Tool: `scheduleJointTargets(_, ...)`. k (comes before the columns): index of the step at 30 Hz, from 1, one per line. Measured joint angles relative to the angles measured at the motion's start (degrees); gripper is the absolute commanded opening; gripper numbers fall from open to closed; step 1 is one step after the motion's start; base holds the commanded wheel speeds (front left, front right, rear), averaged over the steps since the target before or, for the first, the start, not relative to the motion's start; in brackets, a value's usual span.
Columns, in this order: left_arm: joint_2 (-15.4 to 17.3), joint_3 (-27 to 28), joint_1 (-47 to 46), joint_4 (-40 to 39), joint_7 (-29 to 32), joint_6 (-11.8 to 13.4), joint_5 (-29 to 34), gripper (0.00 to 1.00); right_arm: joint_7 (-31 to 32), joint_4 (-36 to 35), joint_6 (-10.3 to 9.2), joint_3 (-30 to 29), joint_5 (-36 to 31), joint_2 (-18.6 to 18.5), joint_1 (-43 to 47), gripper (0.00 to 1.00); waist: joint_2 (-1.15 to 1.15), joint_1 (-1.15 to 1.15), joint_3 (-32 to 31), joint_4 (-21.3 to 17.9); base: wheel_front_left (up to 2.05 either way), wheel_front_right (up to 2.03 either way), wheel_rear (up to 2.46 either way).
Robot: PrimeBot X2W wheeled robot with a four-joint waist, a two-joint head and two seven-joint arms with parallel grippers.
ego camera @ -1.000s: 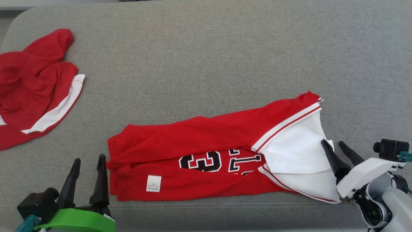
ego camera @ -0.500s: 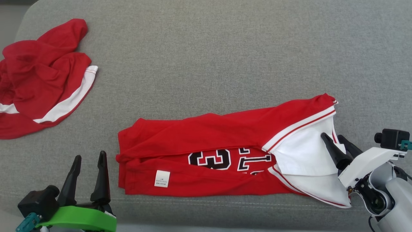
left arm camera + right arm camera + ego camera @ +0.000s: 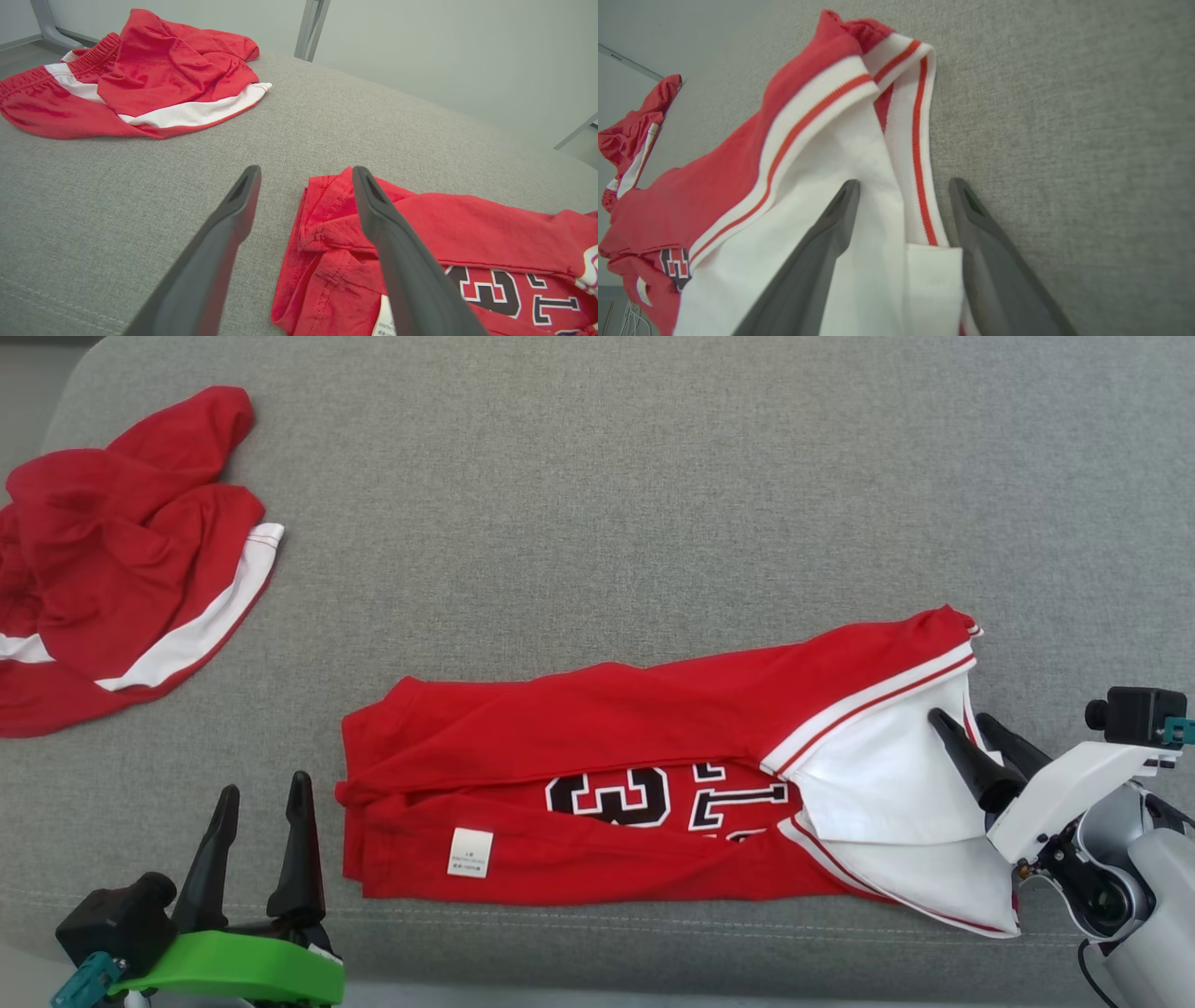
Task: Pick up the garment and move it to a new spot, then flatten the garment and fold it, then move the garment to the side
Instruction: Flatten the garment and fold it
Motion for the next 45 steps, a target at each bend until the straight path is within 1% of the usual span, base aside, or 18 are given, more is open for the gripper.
scheduleJointTargets(10,-1.0,0.26,0.0,0.0,0.0,0.0,0.0,1.0,0.7,0.33,0.36,0.26,0.04,-0.71,-0.69,1.0,0.0,0.0,0.27,-0.5,0.0,0.0,0.0)
scheduleJointTargets(18,-1.65,0.27,-0.05,0.13,0.0,-0.01,0.0,1.0,3.91,0.15,0.54,1.72,1.42,-1.48,-1.74,1.0,0.0,0.0,0.44,-0.5,0.0,0.0,0.0)
scheduleJointTargets(24,-2.13,0.32,-0.2,0.58,0.0,-0.05,0.07,1.0,7.78,-0.41,0.52,2.86,3.75,-2.26,-2.22,1.0,0.0,0.0,0.14,-0.3,0.0,0.0,0.0)
scheduleJointTargets(25,-2.26,0.35,-0.2,0.67,0.0,-0.05,0.2,1.0,8.45,-0.51,0.51,3.1,3.97,-2.43,-2.35,0.94,0.0,0.0,0.06,-0.28,0.0,0.0,0.0)
scheduleJointTargets(26,-2.42,0.42,-0.2,0.82,0.0,-0.05,0.26,1.0,8.88,-0.55,0.49,3.33,4.08,-2.56,-2.47,0.94,0.0,0.0,-0.04,-0.26,0.0,0.0,0.0)
scheduleJointTargets(27,-2.58,0.49,-0.21,1.05,0.0,-0.05,0.31,1.0,9.32,-0.59,0.48,3.52,4.12,-2.63,-2.6,0.83,0.0,0.0,-0.19,-0.24,0.0,0.0,0.0)
scheduleJointTargets(28,-2.58,0.49,-0.21,1.05,0.0,-0.05,0.31,1.0,9.32,-0.59,0.48,3.52,4.12,-2.63,-2.6,0.71,0.0,0.0,-0.19,-0.24,0.0,0.0,0.0)
scheduleJointTargets(29,-2.69,0.53,-0.21,1.2,0.0,-0.05,0.32,1.0,9.91,-0.7,0.48,3.68,4.14,-2.69,-2.63,0.45,0.0,0.0,-0.34,-0.24,0.0,0.0,0.0)
scheduleJointTargets(30,-2.78,0.54,-0.21,1.23,0.0,-0.07,0.32,1.0,10.55,-0.88,0.48,3.93,4.24,-2.76,-2.64,0.29,0.0,0.0,-0.45,-0.23,0.0,0.0,0.0)
scheduleJointTargets(31,-2.91,0.53,-0.21,1.25,0.0,-0.07,0.32,1.0,10.96,-0.99,0.48,4.12,4.45,-2.85,-2.68,0.29,0.0,0.0,-0.51,-0.22,0.0,0.0,0.0)
scheduleJointTargets(32,-3.04,0.52,-0.21,1.27,0.0,-0.08,0.32,1.0,11.48,-1.05,0.48,4.27,4.67,-2.98,-2.75,0.06,0.0,0.0,-0.55,-0.22,0.0,0.0,0.0)
scheduleJointTargets(33,-3.16,0.52,-0.21,1.29,0.0,-0.09,0.32,1.0,12.0,-1.22,0.48,4.54,4.85,-3.04,-2.74,0.0,0.0,0.0,-0.59,-0.22,0.0,0.0,0.0)
scheduleJointTargets(37,-3.43,0.54,-0.21,1.52,0.0,-0.36,0.32,1.0,13.19,-2.05,0.48,5.17,5.63,-3.15,-2.72,0.0,0.0,0.0,-0.71,-0.18,0.0,0.0,0.0)
scheduleJointTargets(45,-3.75,0.74,-0.21,1.8,0.0,-0.63,0.33,1.0,13.46,-3.25,0.48,5.38,6.12,-3.85,-2.66,0.0,0.0,0.0,-0.91,-0.03,0.0,0.0,0.0)
